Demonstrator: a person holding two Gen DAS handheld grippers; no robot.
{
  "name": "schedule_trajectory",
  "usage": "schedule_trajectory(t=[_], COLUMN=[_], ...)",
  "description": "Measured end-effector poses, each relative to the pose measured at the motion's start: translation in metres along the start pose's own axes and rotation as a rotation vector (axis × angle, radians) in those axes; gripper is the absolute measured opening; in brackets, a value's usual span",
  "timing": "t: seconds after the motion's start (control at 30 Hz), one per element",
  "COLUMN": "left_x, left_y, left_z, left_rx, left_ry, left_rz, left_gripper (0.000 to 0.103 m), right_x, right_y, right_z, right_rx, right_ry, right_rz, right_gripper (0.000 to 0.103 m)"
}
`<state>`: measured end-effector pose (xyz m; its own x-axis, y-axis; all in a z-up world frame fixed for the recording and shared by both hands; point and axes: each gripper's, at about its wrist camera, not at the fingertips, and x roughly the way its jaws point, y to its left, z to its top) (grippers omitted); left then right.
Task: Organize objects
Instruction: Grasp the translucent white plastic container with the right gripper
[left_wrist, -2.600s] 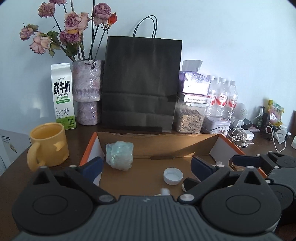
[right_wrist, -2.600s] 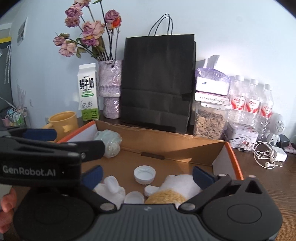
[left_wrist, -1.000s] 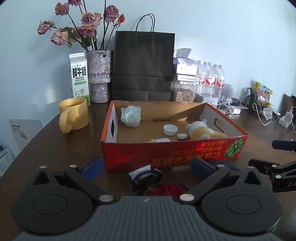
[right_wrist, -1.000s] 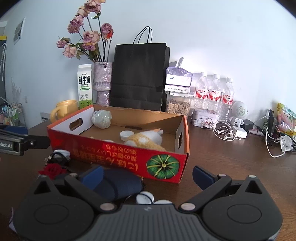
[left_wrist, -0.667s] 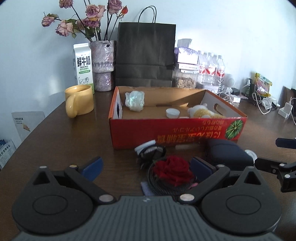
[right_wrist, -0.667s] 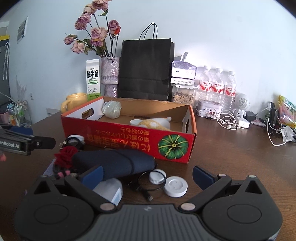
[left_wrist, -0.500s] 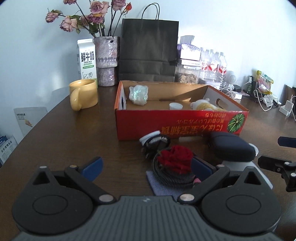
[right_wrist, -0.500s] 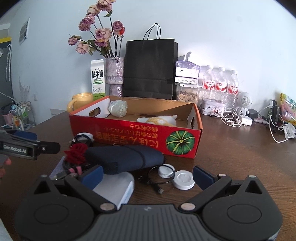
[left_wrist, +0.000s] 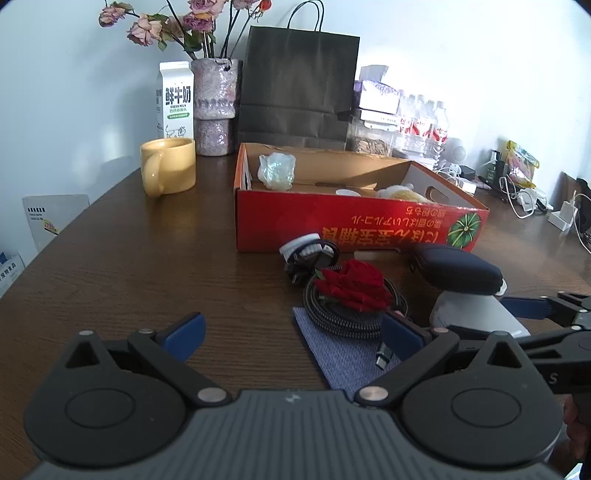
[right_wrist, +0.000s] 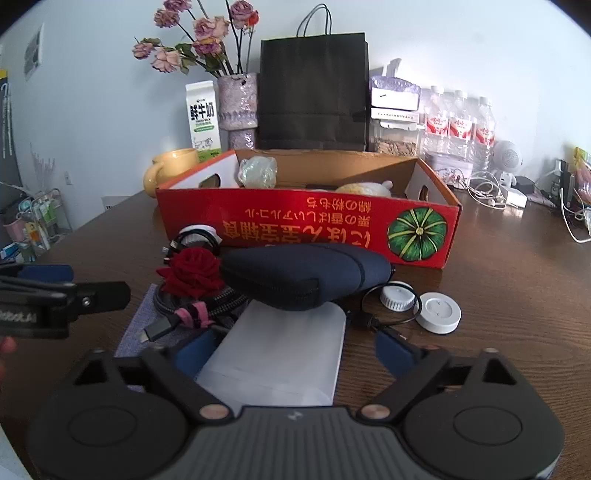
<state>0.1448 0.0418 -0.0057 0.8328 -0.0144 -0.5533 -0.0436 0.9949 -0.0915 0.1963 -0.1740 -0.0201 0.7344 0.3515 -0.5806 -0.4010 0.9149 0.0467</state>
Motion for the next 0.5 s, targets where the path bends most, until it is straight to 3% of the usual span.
schedule_trajectory(t=[0.27,0.5], left_x=[0.007,0.008], left_y=[0.008,0.016], left_z=[-0.007,-0.01], left_rx=[-0.02,-0.038], left_ry=[0.023,0.026], left_rz=[-0.013,-0.002], left_gripper=[0.103,0.103], right_x=[-0.009,-0.009], right_y=[0.001,-0.005], right_z=[-0.003,-0.004], right_rx=[-0.036,-0.04], right_ry=[-0.002,0.01], right_rz=[0.017,0.016], right_gripper=[0.068,0.066])
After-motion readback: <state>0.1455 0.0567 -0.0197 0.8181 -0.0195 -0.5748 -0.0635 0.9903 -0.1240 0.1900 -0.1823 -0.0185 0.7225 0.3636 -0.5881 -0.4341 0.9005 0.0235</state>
